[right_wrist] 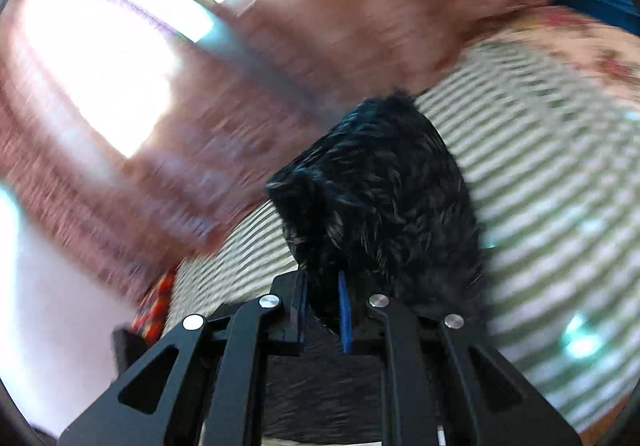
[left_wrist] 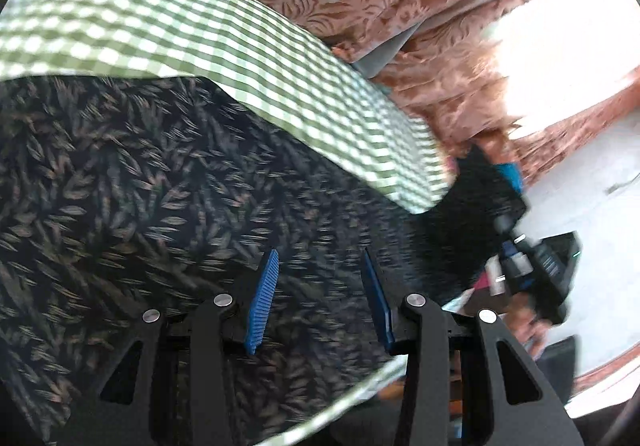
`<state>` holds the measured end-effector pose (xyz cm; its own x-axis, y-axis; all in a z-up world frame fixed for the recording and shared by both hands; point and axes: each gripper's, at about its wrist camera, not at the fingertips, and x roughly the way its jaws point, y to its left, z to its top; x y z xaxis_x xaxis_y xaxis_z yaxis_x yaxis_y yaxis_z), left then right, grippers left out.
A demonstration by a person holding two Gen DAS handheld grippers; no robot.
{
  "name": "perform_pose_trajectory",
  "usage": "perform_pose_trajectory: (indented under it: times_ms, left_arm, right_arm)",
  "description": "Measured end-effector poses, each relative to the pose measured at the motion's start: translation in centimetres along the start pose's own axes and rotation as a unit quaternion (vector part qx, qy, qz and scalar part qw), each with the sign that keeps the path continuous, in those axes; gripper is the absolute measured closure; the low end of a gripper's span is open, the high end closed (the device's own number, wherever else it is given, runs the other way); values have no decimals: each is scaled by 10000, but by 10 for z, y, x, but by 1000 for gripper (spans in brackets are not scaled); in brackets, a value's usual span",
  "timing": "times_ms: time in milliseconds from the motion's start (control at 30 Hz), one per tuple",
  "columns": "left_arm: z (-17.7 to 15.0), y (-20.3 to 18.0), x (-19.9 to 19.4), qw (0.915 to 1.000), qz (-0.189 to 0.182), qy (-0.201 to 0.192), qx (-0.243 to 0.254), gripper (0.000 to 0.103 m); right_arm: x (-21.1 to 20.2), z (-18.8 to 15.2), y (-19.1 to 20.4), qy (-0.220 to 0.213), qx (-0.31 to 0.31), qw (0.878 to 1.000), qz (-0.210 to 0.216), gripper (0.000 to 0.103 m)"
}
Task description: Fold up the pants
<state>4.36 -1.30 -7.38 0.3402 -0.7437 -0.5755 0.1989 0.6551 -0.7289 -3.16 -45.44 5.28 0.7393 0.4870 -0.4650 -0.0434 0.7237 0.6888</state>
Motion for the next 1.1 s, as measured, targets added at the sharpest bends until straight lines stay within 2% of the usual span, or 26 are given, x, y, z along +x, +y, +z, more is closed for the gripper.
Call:
perform_pose_trajectory:
  times_ms: [133, 233, 300, 333, 367, 433, 567, 633, 700, 800, 833, 867, 900, 933, 1000, 1033, 1100]
  left_arm:
    - [0, 6, 2, 9989, -370, 103, -256, 61]
    - [-2, 13, 5, 9977, -481, 200, -430, 61]
    - [-4, 18, 9, 9960, -615, 304, -570, 61]
    - [-4, 21, 11, 9951, -670, 344, -644, 53]
    - [-4, 23, 13, 9939, -739, 382, -726, 50]
    - [-4, 23, 18, 9928, -802, 442, -768, 50]
    - [0, 19, 35, 9932, -610, 677, -731, 50]
    - [1, 16, 43, 9930, -510, 792, -709, 50]
    - [3, 15, 51, 9912, -637, 884, -748, 50]
    - [7, 13, 63, 9899, -666, 989, -763, 50]
    - [7, 13, 67, 9905, -567, 1023, -727, 53]
    - [6, 11, 69, 9918, -416, 1034, -630, 76]
    - [6, 6, 72, 9943, -94, 993, -375, 92]
    - [7, 1, 73, 9952, 40, 949, -226, 92]
    - [6, -6, 66, 9968, 30, 795, -18, 92]
    - [7, -14, 55, 9981, -4, 593, 161, 92]
    - [11, -25, 36, 9989, -218, 279, 314, 92]
  right_arm:
    - [63, -47, 58, 972, -573, 9920, 569, 92]
    - [107, -91, 84, 1680, -955, 9791, 630, 92]
    - [126, -116, 93, 1962, -1215, 9718, 487, 92]
    - [133, -126, 94, 2090, -1248, 9689, 452, 92]
    - [137, -132, 94, 2153, -1298, 9671, 395, 92]
    - [143, -146, 99, 2218, -1712, 9599, 112, 92]
    - [143, -154, 107, 2151, -2147, 9527, -9, 92]
    - [137, -155, 111, 2067, -2256, 9520, 14, 92]
    - [130, -152, 111, 1949, -2190, 9559, 181, 92]
    - [124, -156, 113, 2009, -2464, 9477, 272, 92]
    - [124, -160, 112, 2069, -2532, 9447, 248, 91]
    - [128, -165, 111, 2125, -2571, 9425, 208, 91]
    - [129, -166, 110, 2135, -2563, 9425, 187, 91]
    - [130, -165, 109, 2130, -2527, 9436, 192, 91]
    - [127, -161, 107, 2129, -2401, 9468, 259, 86]
    - [125, -156, 106, 2157, -2360, 9470, 306, 83]
    - [107, -143, 101, 2050, -2259, 9516, 373, 71]
